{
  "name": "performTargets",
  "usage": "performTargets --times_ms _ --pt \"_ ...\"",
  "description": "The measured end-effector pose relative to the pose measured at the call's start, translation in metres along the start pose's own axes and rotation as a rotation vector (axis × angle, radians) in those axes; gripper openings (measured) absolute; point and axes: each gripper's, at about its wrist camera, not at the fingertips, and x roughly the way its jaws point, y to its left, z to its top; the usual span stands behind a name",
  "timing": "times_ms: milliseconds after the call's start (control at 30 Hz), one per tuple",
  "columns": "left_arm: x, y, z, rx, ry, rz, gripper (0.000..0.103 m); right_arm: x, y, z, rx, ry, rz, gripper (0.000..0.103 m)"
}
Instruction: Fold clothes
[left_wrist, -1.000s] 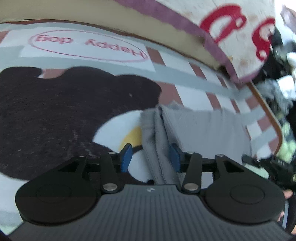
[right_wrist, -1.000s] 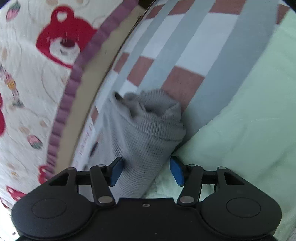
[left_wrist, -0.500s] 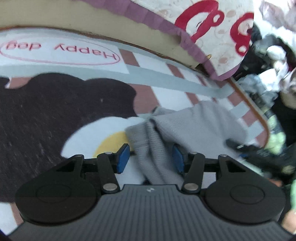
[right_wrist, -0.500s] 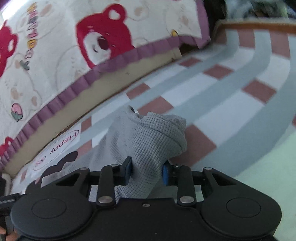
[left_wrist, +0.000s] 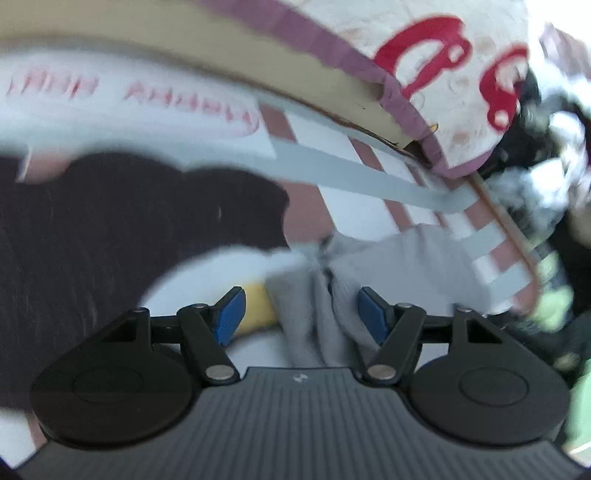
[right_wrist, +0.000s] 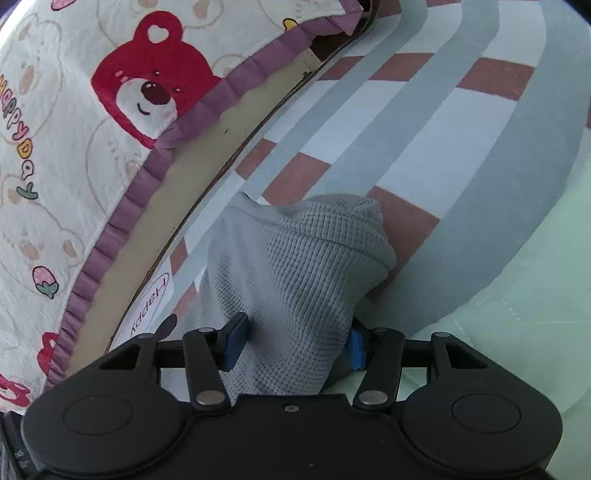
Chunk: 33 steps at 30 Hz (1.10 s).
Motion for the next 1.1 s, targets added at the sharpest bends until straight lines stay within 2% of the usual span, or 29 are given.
performTargets --times_ms 67,133,200,233,267,333,400,433,467,533,567,600,633,700,733,767,800,833,867,967,1067,1100 --pt "0.01 0.0 0.0 -0.015 0.021 -0.048 0.068 0.005 0.0 0.001 0.033 0.007 -0.008 0.065" --pt "0.015 0.001 -0.002 -0.043 0.021 -0.092 0.077 0.009 0.004 0.003 0.036 0.005 -0.008 0.07" --pt "0.017 0.0 -0.003 -0.035 0.013 -0.109 0.073 0.01 0.009 0.004 0.01 -0.014 0.003 0.069" --pt "0.017 -0.002 -0.004 -0.024 0.002 -0.098 0.038 0.009 0.011 0.005 -0.012 -0.03 0.015 0.06" --pt "0.016 -0.005 -0.005 -0.009 -0.021 -0.064 0.015 0.008 0.014 0.006 -0.036 -0.048 0.028 0.036" --pt "0.013 -0.019 -0.007 0.066 -0.06 -0.007 0.016 -0.001 0.025 0.006 -0.161 -0.087 0.075 0.033" --pt "0.009 -0.04 -0.012 0.196 -0.093 0.037 0.016 -0.001 0.036 0.004 -0.262 -0.095 0.044 0.033" --pt "0.009 -0.044 -0.013 0.215 -0.088 0.054 0.016 -0.001 0.042 0.004 -0.309 -0.098 0.028 0.034" --pt "0.01 -0.047 -0.013 0.226 -0.082 0.067 0.017 0.002 0.041 0.003 -0.306 -0.091 0.003 0.04" --pt "0.012 -0.037 -0.013 0.16 -0.064 0.055 0.022 0.007 0.035 0.003 -0.272 -0.073 -0.026 0.048" --pt "0.013 -0.031 -0.012 0.127 -0.055 0.049 0.024 0.009 0.027 0.003 -0.234 -0.065 -0.029 0.055" --pt "0.016 -0.024 -0.012 0.094 -0.041 0.044 0.034 0.011 0.02 0.004 -0.196 -0.058 -0.032 0.064" --pt "0.018 -0.019 -0.012 0.067 -0.033 0.032 0.042 0.014 0.014 0.005 -0.157 -0.056 -0.035 0.068" --pt "0.02 -0.016 -0.012 0.047 -0.038 0.007 0.044 0.017 0.004 0.006 -0.104 -0.088 0.012 0.076" --pt "0.022 -0.015 -0.012 0.039 -0.045 0.001 0.042 0.02 0.004 0.007 -0.104 -0.098 0.033 0.078" --pt "0.023 -0.018 -0.014 0.054 -0.074 0.031 0.041 0.023 0.007 0.01 -0.121 -0.09 0.037 0.077" --pt "0.025 -0.023 -0.017 0.088 -0.099 0.055 0.035 0.025 0.011 0.012 -0.139 -0.082 0.041 0.052" --pt "0.027 -0.029 -0.021 0.147 -0.114 0.075 0.025 0.028 0.014 0.015 -0.156 -0.076 0.047 0.041" --pt "0.025 -0.034 -0.023 0.179 -0.124 0.077 0.02 0.024 0.02 0.017 -0.176 -0.082 0.074 0.034" --pt "0.006 -0.046 -0.024 0.214 -0.162 0.083 0.017 0.0 0.055 0.015 -0.313 -0.118 0.128 0.032" --pt "-0.034 -0.066 -0.028 0.291 -0.261 0.148 0.017 -0.027 0.1 0.009 -0.506 -0.162 0.182 0.031" --pt "-0.051 -0.069 -0.028 0.286 -0.293 0.162 0.017 -0.037 0.115 0.008 -0.553 -0.171 0.214 0.031"
